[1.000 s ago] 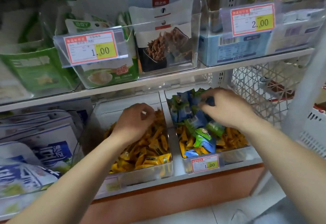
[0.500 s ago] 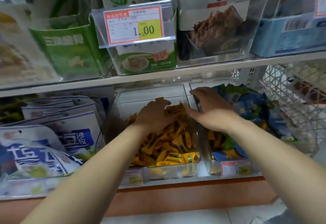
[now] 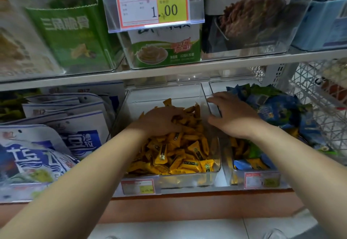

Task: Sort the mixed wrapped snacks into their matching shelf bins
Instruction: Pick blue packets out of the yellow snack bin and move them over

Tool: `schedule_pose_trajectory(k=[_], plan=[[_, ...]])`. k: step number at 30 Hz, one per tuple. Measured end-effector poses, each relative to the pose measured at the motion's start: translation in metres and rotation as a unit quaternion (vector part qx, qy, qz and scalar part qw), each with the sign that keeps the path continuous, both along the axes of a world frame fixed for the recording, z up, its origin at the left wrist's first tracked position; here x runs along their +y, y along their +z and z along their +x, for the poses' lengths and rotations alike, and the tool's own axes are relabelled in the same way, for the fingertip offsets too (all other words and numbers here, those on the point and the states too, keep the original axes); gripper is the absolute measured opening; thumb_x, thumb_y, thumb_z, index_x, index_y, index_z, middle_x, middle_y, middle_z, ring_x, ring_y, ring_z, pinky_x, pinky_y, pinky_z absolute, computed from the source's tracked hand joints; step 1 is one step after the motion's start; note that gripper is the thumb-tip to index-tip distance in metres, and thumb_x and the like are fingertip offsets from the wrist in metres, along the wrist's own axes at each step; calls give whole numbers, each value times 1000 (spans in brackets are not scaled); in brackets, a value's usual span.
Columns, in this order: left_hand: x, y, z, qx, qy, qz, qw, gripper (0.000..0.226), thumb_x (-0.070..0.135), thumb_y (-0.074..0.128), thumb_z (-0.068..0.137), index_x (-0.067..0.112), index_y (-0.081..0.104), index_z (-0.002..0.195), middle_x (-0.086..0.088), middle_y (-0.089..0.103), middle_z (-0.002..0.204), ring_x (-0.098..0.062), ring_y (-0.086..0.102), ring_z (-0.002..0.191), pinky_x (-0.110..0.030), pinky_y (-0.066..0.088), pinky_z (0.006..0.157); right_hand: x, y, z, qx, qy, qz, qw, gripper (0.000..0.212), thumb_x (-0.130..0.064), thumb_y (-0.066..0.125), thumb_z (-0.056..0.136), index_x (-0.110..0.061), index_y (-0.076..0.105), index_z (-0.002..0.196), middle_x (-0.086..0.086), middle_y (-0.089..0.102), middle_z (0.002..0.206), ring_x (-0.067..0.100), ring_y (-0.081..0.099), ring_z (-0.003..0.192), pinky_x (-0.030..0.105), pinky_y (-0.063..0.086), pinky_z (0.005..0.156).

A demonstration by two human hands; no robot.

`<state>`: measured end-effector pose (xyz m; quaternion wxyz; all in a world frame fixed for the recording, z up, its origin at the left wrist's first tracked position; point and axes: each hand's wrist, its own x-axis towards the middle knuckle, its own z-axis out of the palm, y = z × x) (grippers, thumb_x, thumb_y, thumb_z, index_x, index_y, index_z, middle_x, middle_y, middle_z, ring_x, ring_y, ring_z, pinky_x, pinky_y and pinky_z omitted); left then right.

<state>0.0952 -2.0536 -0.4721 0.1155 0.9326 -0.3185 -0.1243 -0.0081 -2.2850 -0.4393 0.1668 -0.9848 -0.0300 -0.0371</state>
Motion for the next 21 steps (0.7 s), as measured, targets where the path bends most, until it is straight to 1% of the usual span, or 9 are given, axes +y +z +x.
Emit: schedule_pose_trajectory(k=[2,6,9,12,13,15,18,19,21], plan=[[13,5,1,-3,15,1,1000,65,80,52,71,46,52,127,10,53,124,-15,52,114,-35,43,89,1,0,-1,-1,-2,-2,1000,62,-52,49,92,-32,34,149,-6,23,160,19,27,143,39,33,109],[33,18,0,-20,32,10,999,44,56,63,85,41,57,126,8,58,127,-17,54,114,-38,47,93,3,1,-3,-1,-5,-2,1000,62,-52,50,91,-32,35,148,-5,23,160,19,30,142,39,35,107],[37,32,0,-31,23,117,992,27,55,60,86,38,57,108,9,59,108,-16,57,100,-33,47,78,4,2,-3,2,-7,0,1000,63,-53,50,91,-33,34,149,-5,21,161,20,30,143,41,34,109],[31,49,5,15,35,195,980,38,63,66,75,30,59,93,8,59,92,-13,57,85,-29,44,66,5,1,-4,12,-13,-3,1000,63,-54,48,92,-35,31,150,-6,18,161,21,27,144,41,32,111],[28,54,7,30,41,190,980,47,68,66,69,27,64,91,7,61,91,-13,58,83,-30,46,66,5,0,-3,14,-14,-5,1000,64,-54,47,92,-35,30,150,-6,18,162,21,26,145,42,31,112],[18,57,10,4,46,127,991,58,71,64,64,28,69,102,8,63,100,-16,61,93,-33,52,76,5,0,-3,12,-14,-7,1000,64,-55,47,92,-34,31,150,-4,19,161,22,27,144,41,31,112],[-8,43,9,-19,18,-70,997,38,53,69,82,34,65,115,14,61,108,-14,60,109,-19,45,81,5,0,-2,7,-12,0,1000,63,-54,48,91,-33,34,149,-3,24,158,22,33,141,40,34,110],[-18,35,7,9,4,-91,996,40,52,68,84,36,62,120,13,62,113,-14,59,113,-18,43,83,6,0,-2,4,-12,1,1000,62,-54,48,91,-32,35,148,-4,25,157,22,34,139,40,35,109],[-32,16,0,73,-23,-27,997,59,69,60,81,45,51,134,10,57,133,-16,53,123,-29,41,96,6,0,-1,-2,-13,2,1000,62,-54,48,90,-32,36,147,-5,26,155,21,37,137,41,37,107]])
